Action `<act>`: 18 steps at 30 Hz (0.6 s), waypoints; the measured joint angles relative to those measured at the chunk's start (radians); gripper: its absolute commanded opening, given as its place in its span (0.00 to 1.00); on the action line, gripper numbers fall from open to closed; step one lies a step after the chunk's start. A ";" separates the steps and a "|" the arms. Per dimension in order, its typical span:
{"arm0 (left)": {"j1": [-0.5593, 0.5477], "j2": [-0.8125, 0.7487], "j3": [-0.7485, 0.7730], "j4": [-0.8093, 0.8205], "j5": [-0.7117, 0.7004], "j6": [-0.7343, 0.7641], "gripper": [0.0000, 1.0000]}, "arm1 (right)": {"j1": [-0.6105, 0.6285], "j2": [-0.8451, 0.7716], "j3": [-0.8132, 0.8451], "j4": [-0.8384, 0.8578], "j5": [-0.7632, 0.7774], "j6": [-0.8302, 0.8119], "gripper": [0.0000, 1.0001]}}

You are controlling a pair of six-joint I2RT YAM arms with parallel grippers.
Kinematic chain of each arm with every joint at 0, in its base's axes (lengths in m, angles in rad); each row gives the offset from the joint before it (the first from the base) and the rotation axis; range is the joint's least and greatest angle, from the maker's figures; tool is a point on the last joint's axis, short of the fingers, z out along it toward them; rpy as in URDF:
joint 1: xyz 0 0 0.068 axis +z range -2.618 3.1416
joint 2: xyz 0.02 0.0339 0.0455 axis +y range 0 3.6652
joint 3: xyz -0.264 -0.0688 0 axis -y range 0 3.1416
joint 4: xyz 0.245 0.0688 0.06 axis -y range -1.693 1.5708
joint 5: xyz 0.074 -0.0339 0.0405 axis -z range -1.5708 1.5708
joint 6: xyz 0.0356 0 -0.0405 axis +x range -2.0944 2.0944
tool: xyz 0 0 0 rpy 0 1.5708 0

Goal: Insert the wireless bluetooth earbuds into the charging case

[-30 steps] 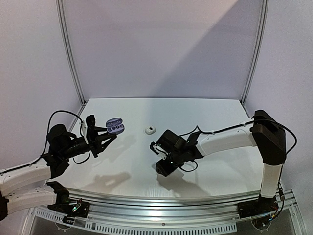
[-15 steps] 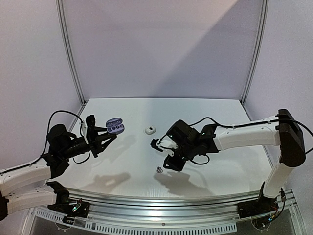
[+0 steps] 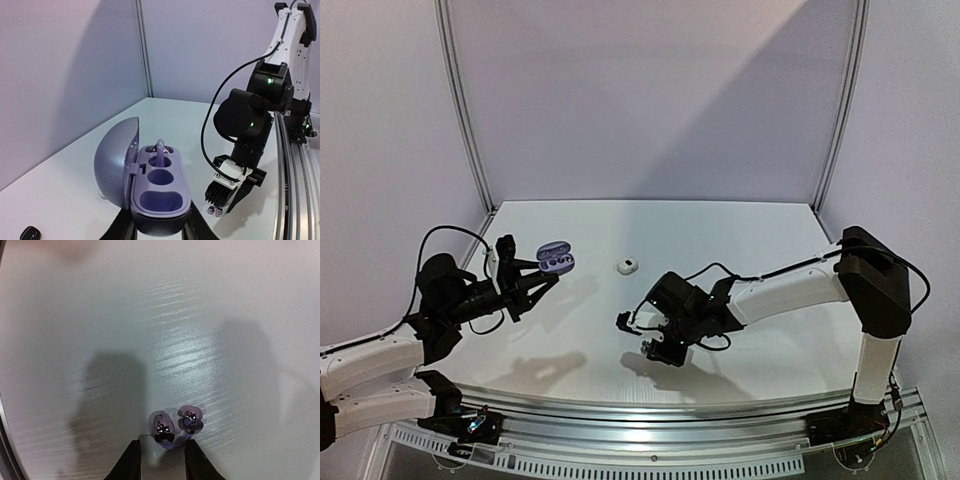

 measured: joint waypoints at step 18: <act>0.000 0.006 0.000 0.001 -0.003 0.000 0.00 | 0.002 0.058 0.041 0.084 0.005 0.003 0.30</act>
